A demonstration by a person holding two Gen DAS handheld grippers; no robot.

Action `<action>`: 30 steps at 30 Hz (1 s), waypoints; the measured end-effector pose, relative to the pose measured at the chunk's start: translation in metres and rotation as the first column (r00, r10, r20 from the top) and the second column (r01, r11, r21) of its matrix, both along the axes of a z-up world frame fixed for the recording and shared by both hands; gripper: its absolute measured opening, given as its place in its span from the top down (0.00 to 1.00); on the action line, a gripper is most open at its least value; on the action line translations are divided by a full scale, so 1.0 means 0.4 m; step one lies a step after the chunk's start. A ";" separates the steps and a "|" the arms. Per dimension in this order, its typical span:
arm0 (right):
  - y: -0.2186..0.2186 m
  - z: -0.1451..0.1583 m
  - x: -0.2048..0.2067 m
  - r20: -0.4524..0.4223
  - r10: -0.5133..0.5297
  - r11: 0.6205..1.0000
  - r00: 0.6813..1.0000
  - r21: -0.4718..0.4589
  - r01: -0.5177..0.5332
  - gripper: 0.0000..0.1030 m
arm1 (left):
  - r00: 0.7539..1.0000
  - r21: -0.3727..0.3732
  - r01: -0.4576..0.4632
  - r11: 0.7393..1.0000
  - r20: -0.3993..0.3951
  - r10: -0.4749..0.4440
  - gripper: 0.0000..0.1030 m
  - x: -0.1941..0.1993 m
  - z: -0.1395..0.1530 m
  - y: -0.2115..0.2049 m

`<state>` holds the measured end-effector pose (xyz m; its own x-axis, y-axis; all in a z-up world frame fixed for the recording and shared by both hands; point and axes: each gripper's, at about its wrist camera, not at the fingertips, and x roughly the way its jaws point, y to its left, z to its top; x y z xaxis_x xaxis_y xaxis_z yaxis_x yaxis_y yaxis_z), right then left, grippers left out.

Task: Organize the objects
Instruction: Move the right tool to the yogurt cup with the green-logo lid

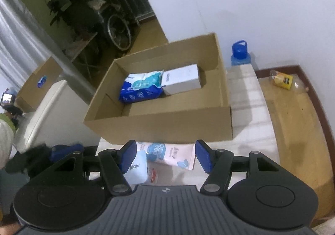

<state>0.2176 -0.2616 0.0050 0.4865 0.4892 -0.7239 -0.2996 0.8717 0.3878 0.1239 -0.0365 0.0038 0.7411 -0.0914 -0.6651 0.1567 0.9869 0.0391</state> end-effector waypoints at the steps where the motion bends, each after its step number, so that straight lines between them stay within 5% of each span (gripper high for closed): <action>1: 0.002 -0.015 -0.001 -0.008 -0.005 1.000 1.000 0.003 0.005 0.37 | 1.000 -0.003 -0.011 1.000 -0.013 0.011 0.30 -0.006 -0.013 -0.002; 11: 0.058 -0.150 -0.030 -0.112 -0.016 0.994 0.994 0.106 0.028 0.37 | 0.997 -0.056 -0.030 0.998 -0.067 0.026 0.28 0.026 -0.109 0.003; 16: 0.089 -0.194 -0.018 -0.151 -0.032 0.987 0.988 0.152 0.055 0.37 | 0.996 -0.071 -0.077 0.994 -0.046 0.074 0.14 0.052 -0.156 0.008; 22: 0.115 -0.242 0.006 -0.204 -0.024 0.982 0.979 0.179 0.062 0.37 | 0.996 -0.109 -0.083 0.991 -0.050 0.078 0.14 0.074 -0.182 0.026; 30: 0.166 -0.260 0.029 -0.216 0.070 0.978 0.974 0.207 -0.024 0.38 | 0.993 -0.174 -0.051 0.984 -0.118 0.031 0.35 0.107 -0.216 0.031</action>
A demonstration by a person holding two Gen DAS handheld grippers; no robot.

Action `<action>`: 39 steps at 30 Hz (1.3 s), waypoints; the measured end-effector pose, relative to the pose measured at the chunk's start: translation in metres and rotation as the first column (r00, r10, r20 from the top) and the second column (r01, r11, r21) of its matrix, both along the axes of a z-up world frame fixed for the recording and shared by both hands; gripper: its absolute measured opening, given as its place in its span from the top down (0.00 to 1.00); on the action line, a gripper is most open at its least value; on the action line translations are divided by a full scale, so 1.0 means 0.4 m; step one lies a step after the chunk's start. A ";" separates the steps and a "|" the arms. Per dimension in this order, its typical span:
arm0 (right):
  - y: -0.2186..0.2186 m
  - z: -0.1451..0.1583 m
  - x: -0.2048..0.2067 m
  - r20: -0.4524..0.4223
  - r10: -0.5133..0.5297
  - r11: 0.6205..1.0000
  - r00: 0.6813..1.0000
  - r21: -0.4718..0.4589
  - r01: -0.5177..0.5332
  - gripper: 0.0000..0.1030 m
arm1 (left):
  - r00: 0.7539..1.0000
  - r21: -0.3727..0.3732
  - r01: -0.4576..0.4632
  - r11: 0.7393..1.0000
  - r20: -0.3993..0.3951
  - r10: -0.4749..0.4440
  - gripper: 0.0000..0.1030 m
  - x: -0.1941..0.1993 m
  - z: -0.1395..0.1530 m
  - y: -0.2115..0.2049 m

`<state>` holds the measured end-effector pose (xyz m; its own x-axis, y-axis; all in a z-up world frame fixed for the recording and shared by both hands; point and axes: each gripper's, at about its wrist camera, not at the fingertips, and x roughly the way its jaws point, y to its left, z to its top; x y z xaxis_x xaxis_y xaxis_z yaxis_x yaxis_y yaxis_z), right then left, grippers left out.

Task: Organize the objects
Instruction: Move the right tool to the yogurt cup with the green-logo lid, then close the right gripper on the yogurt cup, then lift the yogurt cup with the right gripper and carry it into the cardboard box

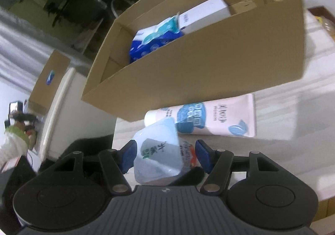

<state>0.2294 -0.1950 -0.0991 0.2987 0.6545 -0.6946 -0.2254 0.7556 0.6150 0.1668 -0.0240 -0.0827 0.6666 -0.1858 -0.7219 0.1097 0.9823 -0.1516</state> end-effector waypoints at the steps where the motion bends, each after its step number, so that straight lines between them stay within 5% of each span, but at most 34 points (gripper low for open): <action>1: 0.007 0.000 -0.002 0.007 0.014 1.000 1.000 0.000 -0.014 0.38 | 1.000 0.006 0.002 1.000 -0.003 -0.002 0.35 0.000 -0.002 -0.001; 9: 0.031 0.016 -0.020 0.065 0.049 0.997 0.997 -0.062 -0.045 0.40 | 1.000 0.032 -0.018 0.999 0.014 0.018 0.49 -0.019 0.003 0.001; 24: -0.002 0.028 -0.041 0.067 0.046 0.998 0.997 -0.034 -0.044 0.40 | 0.999 0.095 0.034 0.995 0.037 -0.038 0.50 -0.050 0.028 -0.031; 39: -0.038 0.184 -0.121 0.161 0.069 0.997 0.985 0.026 -0.074 0.40 | 0.992 0.145 0.049 0.988 0.106 -0.065 0.51 -0.121 0.190 -0.050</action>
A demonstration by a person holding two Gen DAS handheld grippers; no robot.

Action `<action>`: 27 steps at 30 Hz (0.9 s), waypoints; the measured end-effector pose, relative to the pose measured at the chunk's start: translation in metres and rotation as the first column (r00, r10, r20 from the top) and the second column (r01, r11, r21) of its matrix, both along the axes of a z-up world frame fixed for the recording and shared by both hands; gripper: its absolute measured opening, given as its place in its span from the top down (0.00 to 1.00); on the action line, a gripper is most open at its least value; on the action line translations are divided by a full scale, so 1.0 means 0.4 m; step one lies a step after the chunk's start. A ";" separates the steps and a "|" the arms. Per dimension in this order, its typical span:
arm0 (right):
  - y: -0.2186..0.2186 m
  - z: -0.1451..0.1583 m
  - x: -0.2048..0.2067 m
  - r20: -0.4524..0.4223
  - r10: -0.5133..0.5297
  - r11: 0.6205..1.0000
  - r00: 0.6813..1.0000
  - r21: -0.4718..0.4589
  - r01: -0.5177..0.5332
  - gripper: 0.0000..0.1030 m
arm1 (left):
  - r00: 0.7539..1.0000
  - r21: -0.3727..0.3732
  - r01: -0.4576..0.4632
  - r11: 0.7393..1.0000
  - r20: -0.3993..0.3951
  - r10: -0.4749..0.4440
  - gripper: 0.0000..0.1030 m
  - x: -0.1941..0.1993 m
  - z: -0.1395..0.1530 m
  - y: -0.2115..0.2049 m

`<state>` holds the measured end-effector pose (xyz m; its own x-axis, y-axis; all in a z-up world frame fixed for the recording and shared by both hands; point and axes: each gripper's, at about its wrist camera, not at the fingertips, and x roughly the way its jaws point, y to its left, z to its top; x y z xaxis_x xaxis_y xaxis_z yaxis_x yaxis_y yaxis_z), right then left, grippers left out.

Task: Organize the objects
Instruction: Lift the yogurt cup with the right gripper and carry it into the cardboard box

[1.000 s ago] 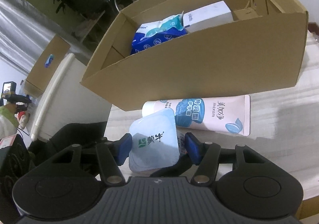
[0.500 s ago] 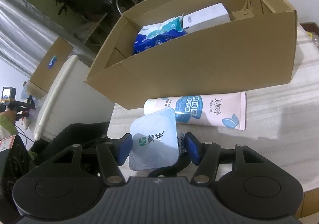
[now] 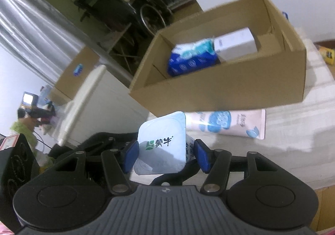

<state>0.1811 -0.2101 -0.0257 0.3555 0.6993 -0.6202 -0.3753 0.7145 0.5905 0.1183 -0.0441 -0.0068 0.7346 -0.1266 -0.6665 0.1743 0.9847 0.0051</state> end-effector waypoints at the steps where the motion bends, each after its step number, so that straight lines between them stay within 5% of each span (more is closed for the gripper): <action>1: -0.002 0.018 -0.004 0.013 0.003 1.000 1.000 0.004 -0.003 0.40 | 1.000 0.002 0.000 1.000 0.009 0.000 0.51 -0.003 0.017 0.000; 12: 0.008 0.178 0.077 0.072 0.002 1.000 0.997 0.019 -0.003 0.40 | 0.997 0.047 0.031 0.998 0.066 -0.034 0.50 0.100 0.153 0.032; 16: 0.035 0.203 0.156 0.068 0.017 1.000 0.998 0.003 -0.017 0.40 | 0.999 0.071 0.038 0.997 0.027 -0.040 0.50 0.184 0.166 0.067; 27: 0.156 0.051 0.458 -0.213 0.024 1.000 0.977 0.006 -0.023 0.40 | 0.971 0.074 0.010 0.997 -0.238 0.008 0.50 0.466 0.039 0.220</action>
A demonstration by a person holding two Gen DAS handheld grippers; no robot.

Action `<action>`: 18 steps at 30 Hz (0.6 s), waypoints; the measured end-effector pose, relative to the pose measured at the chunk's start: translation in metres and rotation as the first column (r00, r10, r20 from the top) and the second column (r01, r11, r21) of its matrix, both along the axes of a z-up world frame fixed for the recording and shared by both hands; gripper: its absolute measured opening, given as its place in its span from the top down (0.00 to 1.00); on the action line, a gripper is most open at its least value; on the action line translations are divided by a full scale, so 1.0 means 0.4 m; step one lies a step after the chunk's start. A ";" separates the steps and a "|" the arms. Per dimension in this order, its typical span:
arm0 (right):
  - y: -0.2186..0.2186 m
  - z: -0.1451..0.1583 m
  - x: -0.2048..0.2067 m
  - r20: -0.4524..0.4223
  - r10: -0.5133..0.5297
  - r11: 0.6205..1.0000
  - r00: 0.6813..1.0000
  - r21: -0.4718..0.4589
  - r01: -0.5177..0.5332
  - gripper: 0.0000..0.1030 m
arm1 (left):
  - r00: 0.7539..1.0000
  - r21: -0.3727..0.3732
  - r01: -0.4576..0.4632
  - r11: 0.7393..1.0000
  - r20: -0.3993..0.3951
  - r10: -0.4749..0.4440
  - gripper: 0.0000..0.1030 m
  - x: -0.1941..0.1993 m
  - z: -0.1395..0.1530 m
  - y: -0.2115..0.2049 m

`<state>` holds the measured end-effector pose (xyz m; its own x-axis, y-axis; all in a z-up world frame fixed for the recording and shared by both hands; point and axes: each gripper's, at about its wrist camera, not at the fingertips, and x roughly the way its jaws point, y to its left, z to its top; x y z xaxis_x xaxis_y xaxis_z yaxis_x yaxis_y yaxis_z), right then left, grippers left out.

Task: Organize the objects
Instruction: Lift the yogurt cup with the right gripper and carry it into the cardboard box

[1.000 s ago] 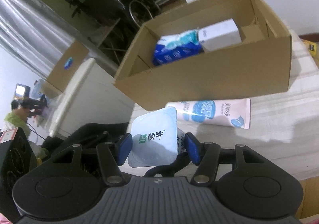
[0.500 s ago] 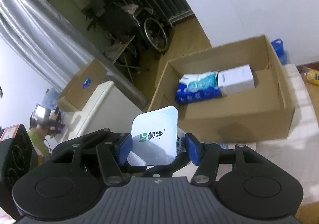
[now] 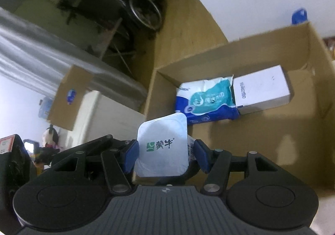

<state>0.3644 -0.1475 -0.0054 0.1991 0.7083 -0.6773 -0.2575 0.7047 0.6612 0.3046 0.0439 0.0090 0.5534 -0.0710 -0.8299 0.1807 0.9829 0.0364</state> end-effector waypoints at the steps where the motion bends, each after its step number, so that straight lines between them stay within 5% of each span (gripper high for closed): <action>1: 0.009 -0.020 0.023 -0.026 -0.003 1.000 1.000 0.001 0.003 0.40 | 1.000 -0.005 -0.002 1.000 -0.019 0.002 0.50 0.013 -0.010 0.011; 11: 0.058 -0.197 0.127 -0.251 -0.043 0.998 0.967 0.029 0.052 0.43 | 0.981 0.127 0.054 0.990 -0.192 -0.028 0.49 0.101 -0.142 0.045; 14: 0.074 -0.217 0.128 -0.263 -0.045 0.998 0.964 0.038 0.057 0.43 | 0.975 0.232 0.106 0.967 -0.214 -0.056 0.48 0.101 -0.164 0.031; 18: 0.090 -0.234 0.128 -0.273 -0.061 0.998 0.960 0.006 0.065 0.44 | 0.973 0.256 0.111 0.960 -0.225 -0.052 0.44 0.097 -0.165 0.042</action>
